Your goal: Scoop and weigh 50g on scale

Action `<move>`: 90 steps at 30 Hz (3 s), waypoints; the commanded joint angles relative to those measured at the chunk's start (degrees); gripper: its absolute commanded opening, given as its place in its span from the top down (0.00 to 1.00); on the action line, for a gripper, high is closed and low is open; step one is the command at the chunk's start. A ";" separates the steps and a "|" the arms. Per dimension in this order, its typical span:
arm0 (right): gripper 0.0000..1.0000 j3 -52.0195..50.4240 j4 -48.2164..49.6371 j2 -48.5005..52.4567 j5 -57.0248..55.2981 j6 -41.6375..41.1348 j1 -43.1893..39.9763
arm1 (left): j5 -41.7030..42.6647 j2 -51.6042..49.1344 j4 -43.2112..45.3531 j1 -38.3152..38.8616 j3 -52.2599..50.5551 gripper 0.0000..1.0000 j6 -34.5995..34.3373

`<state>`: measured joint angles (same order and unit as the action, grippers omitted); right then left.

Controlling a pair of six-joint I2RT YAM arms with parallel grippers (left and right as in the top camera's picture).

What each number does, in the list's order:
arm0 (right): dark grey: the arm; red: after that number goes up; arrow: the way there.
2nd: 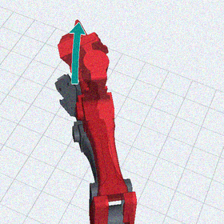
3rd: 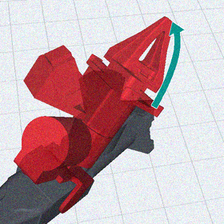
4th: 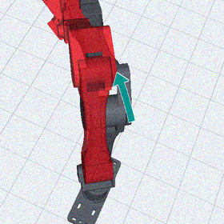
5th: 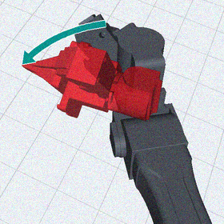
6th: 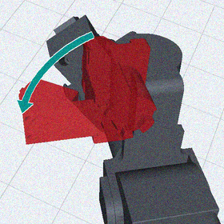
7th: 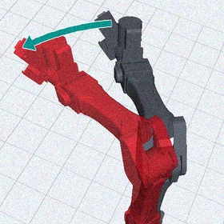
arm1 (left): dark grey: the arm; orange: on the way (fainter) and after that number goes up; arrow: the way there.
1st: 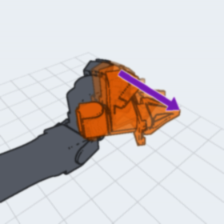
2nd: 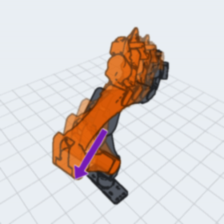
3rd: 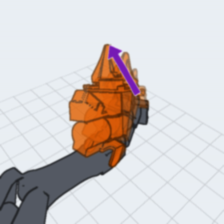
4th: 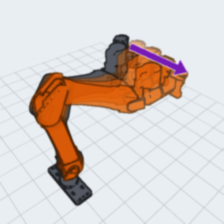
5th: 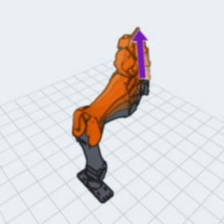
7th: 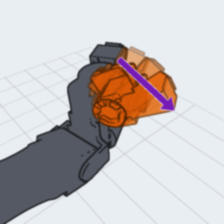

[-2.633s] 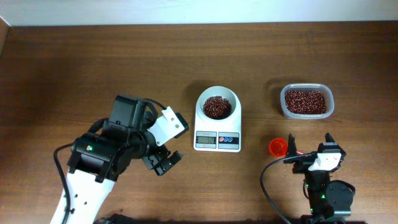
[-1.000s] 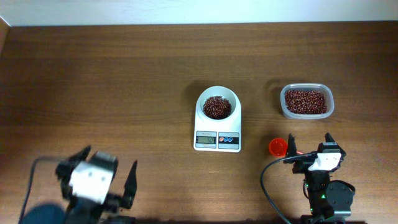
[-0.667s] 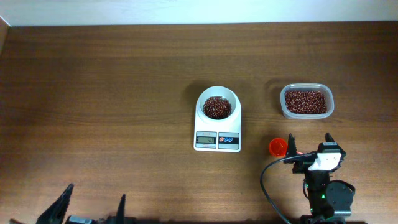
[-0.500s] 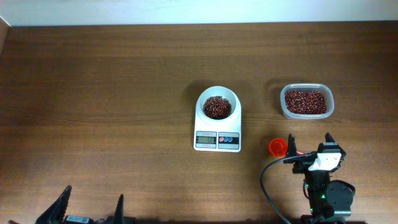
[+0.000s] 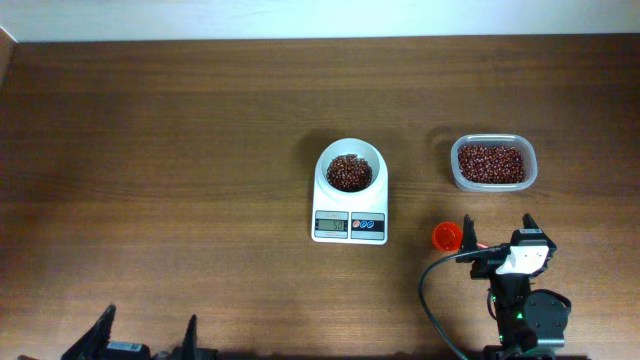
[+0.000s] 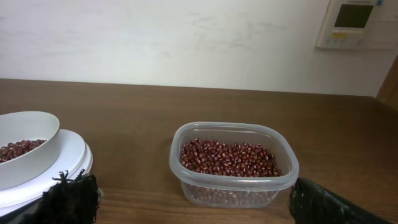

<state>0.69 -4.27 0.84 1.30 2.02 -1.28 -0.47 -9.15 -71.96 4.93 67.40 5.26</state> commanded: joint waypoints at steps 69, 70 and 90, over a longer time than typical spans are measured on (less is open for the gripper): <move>0.01 -0.37 -0.22 -0.63 -0.09 0.35 0.52 | 7.15 8.81 33.20 -3.28 -43.47 0.01 -0.72; 0.01 -0.37 -0.24 -0.63 -0.09 0.35 0.52 | 7.13 8.81 34.40 -3.28 -44.26 0.01 -0.72; 0.01 -0.37 -0.24 -0.63 -0.09 0.35 0.52 | 7.10 8.83 64.65 -3.28 -61.07 0.01 -0.48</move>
<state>0.69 -4.27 0.84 1.30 2.02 -1.28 6.02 -0.64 -9.87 1.91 8.10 4.86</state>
